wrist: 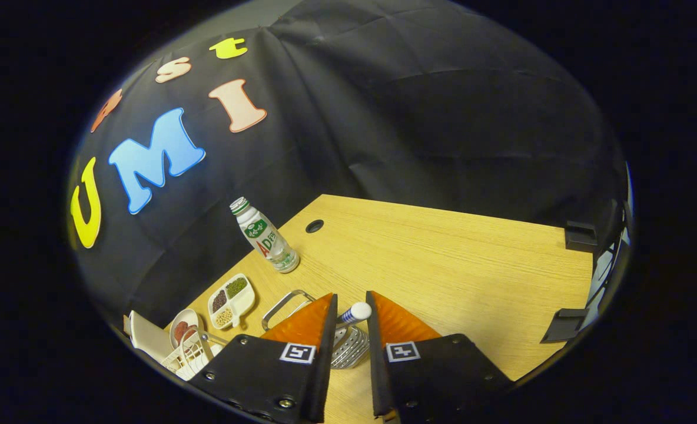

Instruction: Take the plate from the dish rack, then take the spoon from the basket and place it into the plate.

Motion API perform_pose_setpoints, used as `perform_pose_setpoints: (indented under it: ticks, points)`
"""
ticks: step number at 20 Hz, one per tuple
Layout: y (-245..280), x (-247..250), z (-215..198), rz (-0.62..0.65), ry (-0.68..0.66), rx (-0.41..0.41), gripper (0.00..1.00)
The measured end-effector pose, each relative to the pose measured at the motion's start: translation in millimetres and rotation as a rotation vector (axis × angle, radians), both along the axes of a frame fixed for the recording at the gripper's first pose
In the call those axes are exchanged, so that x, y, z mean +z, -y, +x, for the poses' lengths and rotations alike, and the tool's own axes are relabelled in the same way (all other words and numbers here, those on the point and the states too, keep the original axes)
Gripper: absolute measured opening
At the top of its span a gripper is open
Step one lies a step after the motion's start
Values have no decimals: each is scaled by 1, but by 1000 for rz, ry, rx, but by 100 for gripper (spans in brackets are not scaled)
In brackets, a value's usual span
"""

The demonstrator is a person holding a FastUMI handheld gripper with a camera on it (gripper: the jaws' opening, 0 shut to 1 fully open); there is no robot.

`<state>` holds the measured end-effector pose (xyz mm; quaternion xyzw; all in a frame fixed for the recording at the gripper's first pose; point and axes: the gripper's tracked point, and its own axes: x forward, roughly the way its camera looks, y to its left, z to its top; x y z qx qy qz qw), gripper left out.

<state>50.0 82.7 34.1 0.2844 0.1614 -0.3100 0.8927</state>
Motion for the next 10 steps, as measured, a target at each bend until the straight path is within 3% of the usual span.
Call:
perform_pose_setpoints:
  ticks: [6, 7, 8, 10]
  points:
    - [-6, 7, 9, -38, -4, 17, 29]
    - [-17, 21, 18, -31, 74, 68, 29]
    - [-18, 27, 25, -65, 68, 63, 11]
    - [-23, 30, 29, -114, 27, 86, 10]
